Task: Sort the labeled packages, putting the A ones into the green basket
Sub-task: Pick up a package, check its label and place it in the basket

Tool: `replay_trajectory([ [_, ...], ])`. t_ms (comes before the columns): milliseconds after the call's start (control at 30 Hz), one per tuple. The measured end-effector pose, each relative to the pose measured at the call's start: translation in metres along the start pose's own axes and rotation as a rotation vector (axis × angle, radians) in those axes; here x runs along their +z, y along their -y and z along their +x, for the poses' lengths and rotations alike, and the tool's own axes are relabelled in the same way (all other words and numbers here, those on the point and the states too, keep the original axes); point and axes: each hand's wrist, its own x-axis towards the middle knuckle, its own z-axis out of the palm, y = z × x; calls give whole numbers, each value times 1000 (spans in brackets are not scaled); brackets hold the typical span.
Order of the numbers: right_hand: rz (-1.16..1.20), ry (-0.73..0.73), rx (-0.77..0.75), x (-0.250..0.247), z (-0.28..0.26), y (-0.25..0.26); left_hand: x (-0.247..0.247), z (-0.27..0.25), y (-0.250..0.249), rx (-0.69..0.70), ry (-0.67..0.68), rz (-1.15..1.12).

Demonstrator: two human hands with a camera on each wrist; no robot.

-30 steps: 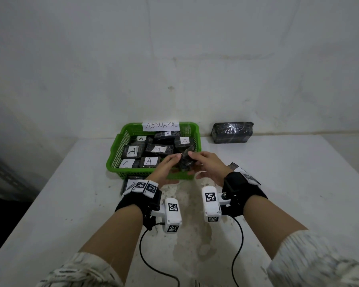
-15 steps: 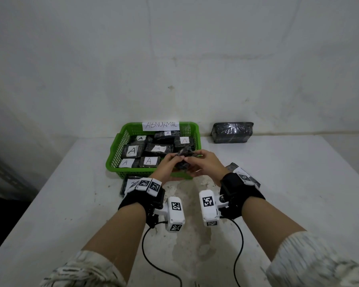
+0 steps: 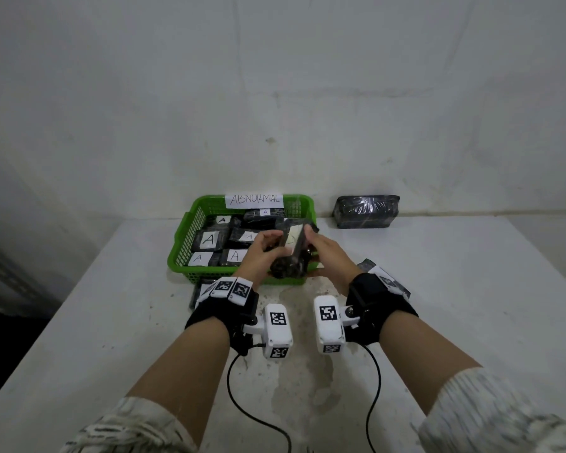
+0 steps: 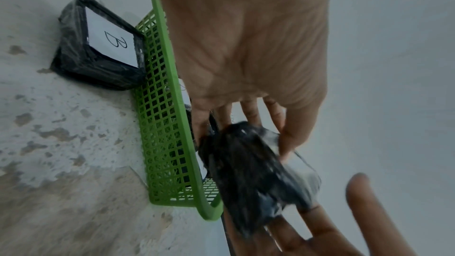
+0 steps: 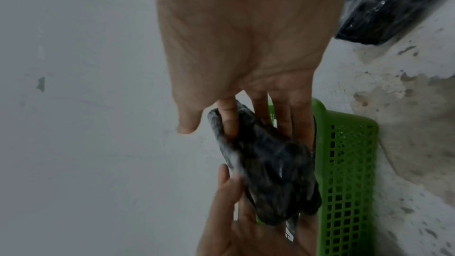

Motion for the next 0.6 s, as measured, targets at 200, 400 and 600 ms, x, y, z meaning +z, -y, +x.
replay_trajectory([
  [200,142,-162,122,-3,6,-7,-8,-1,1,94,95,99],
  [400,219,-146,108,-4,8,-7,-12,3,2,60,55,87],
  [600,-156,-53,-28,-3,8,5,-9,-4,-1,-26,56,188],
])
